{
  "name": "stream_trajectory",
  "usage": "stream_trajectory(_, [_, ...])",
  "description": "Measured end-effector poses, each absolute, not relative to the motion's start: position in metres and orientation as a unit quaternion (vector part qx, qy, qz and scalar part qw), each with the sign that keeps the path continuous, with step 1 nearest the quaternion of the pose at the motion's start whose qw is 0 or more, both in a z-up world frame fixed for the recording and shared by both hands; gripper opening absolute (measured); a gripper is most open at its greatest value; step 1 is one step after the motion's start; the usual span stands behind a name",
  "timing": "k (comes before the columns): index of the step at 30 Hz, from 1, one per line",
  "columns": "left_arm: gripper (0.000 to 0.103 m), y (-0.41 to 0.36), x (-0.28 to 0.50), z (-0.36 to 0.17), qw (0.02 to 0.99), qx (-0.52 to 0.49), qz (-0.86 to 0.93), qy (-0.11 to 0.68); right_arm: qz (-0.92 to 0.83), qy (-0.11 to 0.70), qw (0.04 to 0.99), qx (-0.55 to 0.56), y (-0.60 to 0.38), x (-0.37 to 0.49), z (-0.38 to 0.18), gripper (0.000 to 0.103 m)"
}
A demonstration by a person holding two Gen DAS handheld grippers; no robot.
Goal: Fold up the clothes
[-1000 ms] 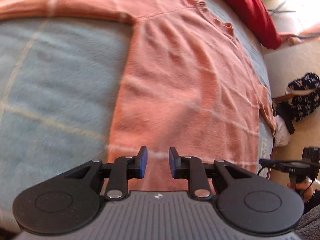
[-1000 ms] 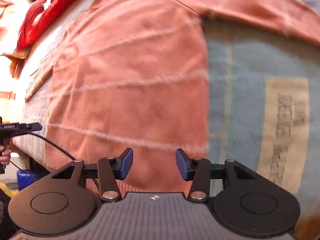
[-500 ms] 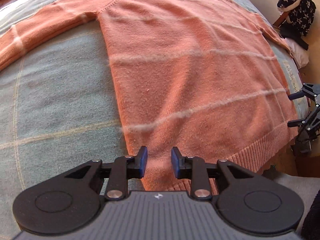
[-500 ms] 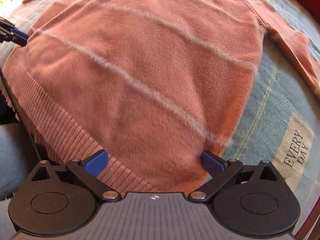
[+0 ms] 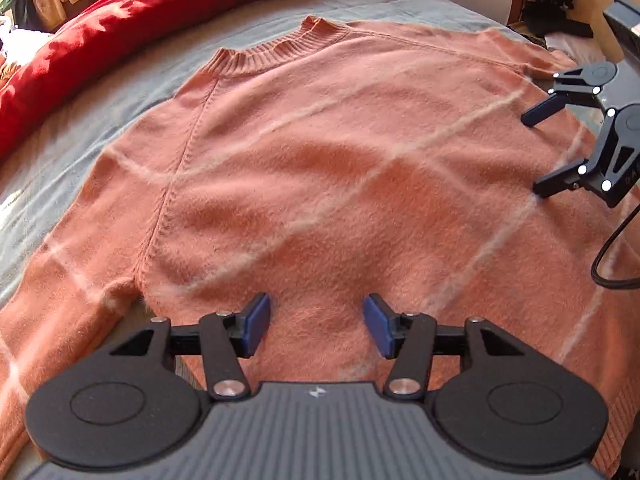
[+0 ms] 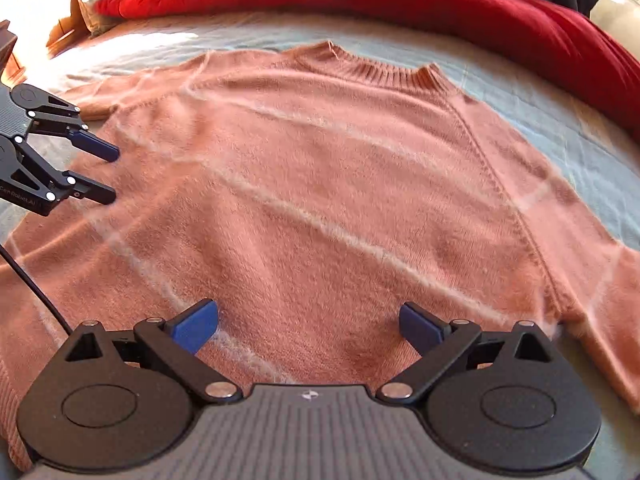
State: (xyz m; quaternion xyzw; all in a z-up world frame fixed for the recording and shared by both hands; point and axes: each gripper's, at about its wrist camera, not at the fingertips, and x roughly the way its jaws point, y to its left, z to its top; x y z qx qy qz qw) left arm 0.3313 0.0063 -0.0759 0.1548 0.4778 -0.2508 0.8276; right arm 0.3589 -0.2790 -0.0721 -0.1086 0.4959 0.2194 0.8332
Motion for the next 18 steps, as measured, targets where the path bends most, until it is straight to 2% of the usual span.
stream_trajectory(1, [0.063, 0.016, 0.323, -0.076, 0.829, 0.146, -0.24, 0.484, 0.22, 0.487, 0.837, -0.117, -0.282, 0.348, -0.075, 0.103])
stream_trajectory(3, [0.065, 0.034, 0.302, -0.076, 0.829, 0.129, -0.221, 0.497, 0.216, 0.483, 0.841, -0.109, -0.292, 0.33, -0.077, 0.103])
stream_trajectory(5, [0.074, 0.044, 0.282, -0.074, 0.829, 0.111, -0.191, 0.514, 0.199, 0.492, 0.843, -0.082, -0.303, 0.32, -0.08, 0.103])
stream_trajectory(9, [0.073, 0.054, 0.255, -0.068, 0.823, 0.079, -0.132, 0.547, 0.187, 0.507, 0.838, -0.076, -0.308, 0.309, -0.08, 0.103])
stream_trajectory(14, [0.073, 0.031, 0.273, -0.039, 0.861, 0.084, -0.142, 0.481, 0.186, 0.518, 0.831, -0.078, -0.305, 0.315, -0.081, 0.103])
stream_trajectory(18, [0.074, 0.0, 0.305, -0.047, 0.864, 0.098, -0.188, 0.456, 0.178, 0.51, 0.838, -0.081, -0.303, 0.31, -0.081, 0.103])
